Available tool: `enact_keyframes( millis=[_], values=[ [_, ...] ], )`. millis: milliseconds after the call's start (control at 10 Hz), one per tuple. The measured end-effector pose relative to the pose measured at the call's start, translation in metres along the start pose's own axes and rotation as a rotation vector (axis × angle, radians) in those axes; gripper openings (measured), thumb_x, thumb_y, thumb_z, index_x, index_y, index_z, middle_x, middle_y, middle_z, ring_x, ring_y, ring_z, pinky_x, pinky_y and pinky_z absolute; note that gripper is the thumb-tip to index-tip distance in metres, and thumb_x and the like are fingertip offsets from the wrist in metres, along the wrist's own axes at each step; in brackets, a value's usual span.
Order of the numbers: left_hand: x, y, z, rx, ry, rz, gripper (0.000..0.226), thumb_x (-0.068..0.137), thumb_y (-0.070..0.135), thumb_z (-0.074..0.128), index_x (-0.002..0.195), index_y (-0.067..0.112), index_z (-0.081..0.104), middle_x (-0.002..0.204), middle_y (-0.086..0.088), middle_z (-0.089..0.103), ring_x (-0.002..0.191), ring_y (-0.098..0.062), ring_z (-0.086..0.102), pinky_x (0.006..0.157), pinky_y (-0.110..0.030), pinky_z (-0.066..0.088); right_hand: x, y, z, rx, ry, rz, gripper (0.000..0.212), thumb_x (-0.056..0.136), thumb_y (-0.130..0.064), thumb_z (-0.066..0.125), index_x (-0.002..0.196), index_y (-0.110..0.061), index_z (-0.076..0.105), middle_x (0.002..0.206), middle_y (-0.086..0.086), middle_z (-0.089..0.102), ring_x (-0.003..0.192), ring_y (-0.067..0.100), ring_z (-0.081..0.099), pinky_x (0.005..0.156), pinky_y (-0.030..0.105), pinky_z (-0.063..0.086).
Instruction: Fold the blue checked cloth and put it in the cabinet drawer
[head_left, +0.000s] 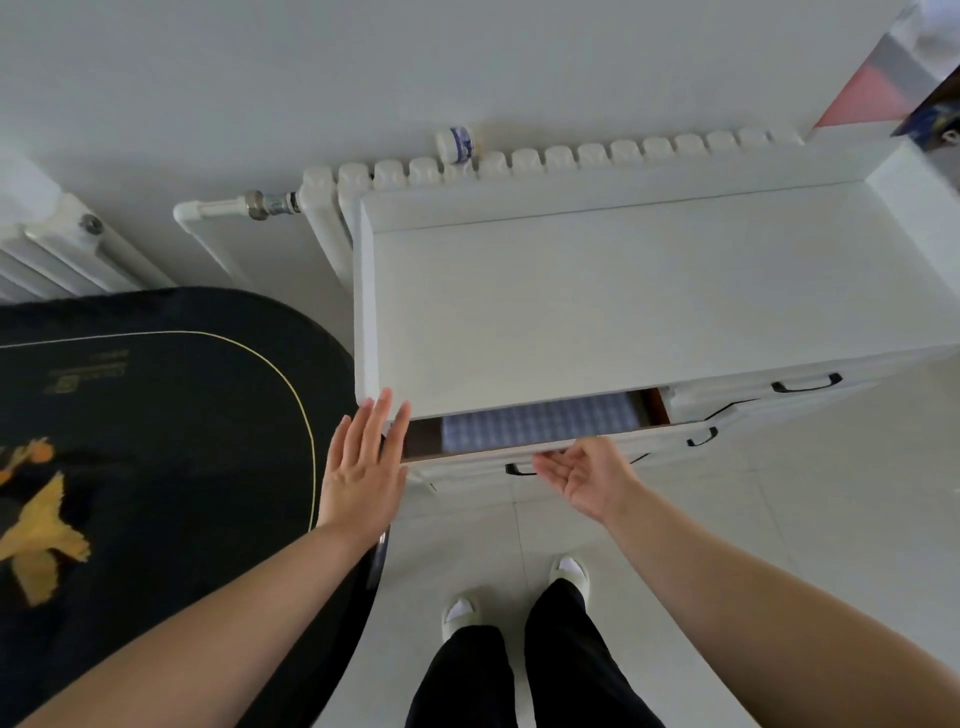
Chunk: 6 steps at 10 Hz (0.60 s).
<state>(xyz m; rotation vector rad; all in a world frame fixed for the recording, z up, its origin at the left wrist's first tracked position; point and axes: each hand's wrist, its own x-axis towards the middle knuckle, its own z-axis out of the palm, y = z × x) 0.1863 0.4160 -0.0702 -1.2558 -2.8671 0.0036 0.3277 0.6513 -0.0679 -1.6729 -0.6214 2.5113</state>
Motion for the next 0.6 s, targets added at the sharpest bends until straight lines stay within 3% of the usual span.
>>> enact_keyframes(
  millis=[100, 200, 400, 500, 600],
  values=[
    [0.013, -0.006, -0.006, -0.038, -0.001, -0.064, 0.084, 0.093, 0.036, 0.055, 0.151, 0.008, 0.002, 0.160, -0.010, -0.005, 0.146, -0.022, -0.010, 0.119, -0.040, 0.002, 0.010, -0.012, 0.013, 0.023, -0.013, -0.032, 0.028, 0.082, 0.010, 0.023, 0.076, 0.000, 0.048, 0.092, 0.023, 0.059, 0.090, 0.034, 0.061, 0.092, 0.043, 0.048],
    [0.024, -0.013, -0.011, 0.035, -0.045, -0.049, 0.072, 0.094, 0.032, 0.051, 0.149, 0.003, 0.014, 0.159, -0.009, -0.008, 0.146, -0.024, -0.007, 0.117, -0.040, 0.005, 0.020, -0.023, 0.030, -0.001, -0.018, -0.048, 0.028, 0.083, 0.007, 0.024, 0.067, -0.005, 0.044, 0.088, 0.015, 0.057, 0.089, 0.029, 0.061, 0.105, 0.042, 0.038],
    [0.024, -0.022, -0.007, 0.115, -0.063, 0.022, 0.062, 0.094, 0.028, 0.049, 0.147, 0.005, 0.027, 0.159, -0.013, -0.002, 0.147, -0.028, 0.001, 0.117, -0.040, 0.014, 0.028, -0.028, 0.040, 0.022, -0.044, -0.054, 0.027, 0.081, 0.006, 0.023, 0.068, -0.006, 0.042, 0.091, 0.015, 0.057, 0.105, 0.032, 0.056, 0.108, 0.041, 0.034],
    [0.024, -0.022, -0.013, 0.090, -0.059, 0.013, 0.058, 0.092, 0.026, 0.052, 0.143, 0.006, 0.036, 0.158, -0.011, -0.004, 0.146, -0.025, -0.008, 0.114, -0.038, 0.016, 0.029, -0.024, 0.037, 0.031, -0.057, -0.053, 0.027, 0.083, 0.005, 0.026, 0.067, -0.009, 0.042, 0.090, 0.010, 0.057, 0.107, 0.027, 0.057, 0.102, 0.040, 0.038],
    [0.023, -0.021, -0.017, 0.041, -0.039, 0.015, 0.049, 0.091, 0.028, 0.052, 0.136, 0.010, 0.047, 0.160, -0.011, 0.001, 0.146, -0.024, -0.008, 0.113, -0.036, 0.022, 0.019, -0.019, 0.043, -0.116, -0.091, -0.003, 0.020, 0.088, -0.002, 0.035, 0.072, -0.009, 0.046, 0.090, 0.008, 0.058, 0.095, 0.020, 0.062, 0.091, 0.042, 0.044]
  ],
)
